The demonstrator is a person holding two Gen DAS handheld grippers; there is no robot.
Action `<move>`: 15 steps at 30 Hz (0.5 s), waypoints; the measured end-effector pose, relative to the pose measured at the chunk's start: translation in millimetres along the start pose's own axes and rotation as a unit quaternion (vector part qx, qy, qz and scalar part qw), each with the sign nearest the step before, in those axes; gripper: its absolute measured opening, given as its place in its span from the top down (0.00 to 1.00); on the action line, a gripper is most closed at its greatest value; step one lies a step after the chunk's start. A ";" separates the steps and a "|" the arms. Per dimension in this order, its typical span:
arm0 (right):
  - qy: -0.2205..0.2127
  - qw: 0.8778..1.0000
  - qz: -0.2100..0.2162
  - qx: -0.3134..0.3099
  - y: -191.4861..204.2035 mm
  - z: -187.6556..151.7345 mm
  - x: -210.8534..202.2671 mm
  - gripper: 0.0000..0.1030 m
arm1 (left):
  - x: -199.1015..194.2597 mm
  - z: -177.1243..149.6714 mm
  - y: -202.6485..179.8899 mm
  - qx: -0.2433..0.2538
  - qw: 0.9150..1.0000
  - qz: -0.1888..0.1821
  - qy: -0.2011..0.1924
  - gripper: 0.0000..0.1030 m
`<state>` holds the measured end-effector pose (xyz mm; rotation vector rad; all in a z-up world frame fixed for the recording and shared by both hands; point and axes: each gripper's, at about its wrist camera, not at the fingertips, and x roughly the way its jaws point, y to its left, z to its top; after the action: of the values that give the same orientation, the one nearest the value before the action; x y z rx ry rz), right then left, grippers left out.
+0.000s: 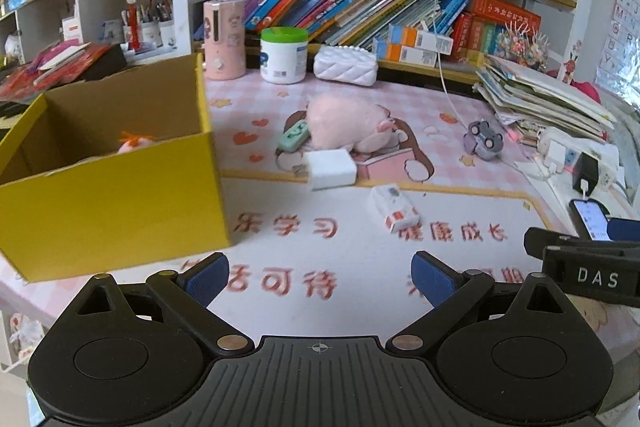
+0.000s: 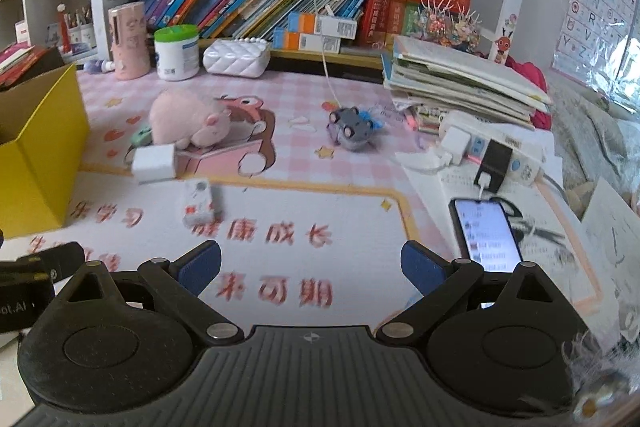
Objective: Organize objects
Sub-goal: 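Move the left tool to the small white medicine box while the right tool approaches the grey toy car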
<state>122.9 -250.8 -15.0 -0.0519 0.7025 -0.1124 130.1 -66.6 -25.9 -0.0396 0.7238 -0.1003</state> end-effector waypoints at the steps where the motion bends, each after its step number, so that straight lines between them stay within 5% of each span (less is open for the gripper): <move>1: 0.000 1.000 0.001 0.000 -3.1 2.9 3.9 0.06 | 3.0 2.2 -3.0 -0.001 1.000 0.002 -0.001 0.04; 15: 0.008 0.999 0.044 -0.020 -37.1 39.1 63.1 0.06 | 45.6 27.5 -39.4 -0.021 0.999 0.040 0.009 0.06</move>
<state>192.9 -294.9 -22.5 -0.0578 0.7219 -0.0143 179.2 -110.6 -32.6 -0.0496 0.7446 -0.0100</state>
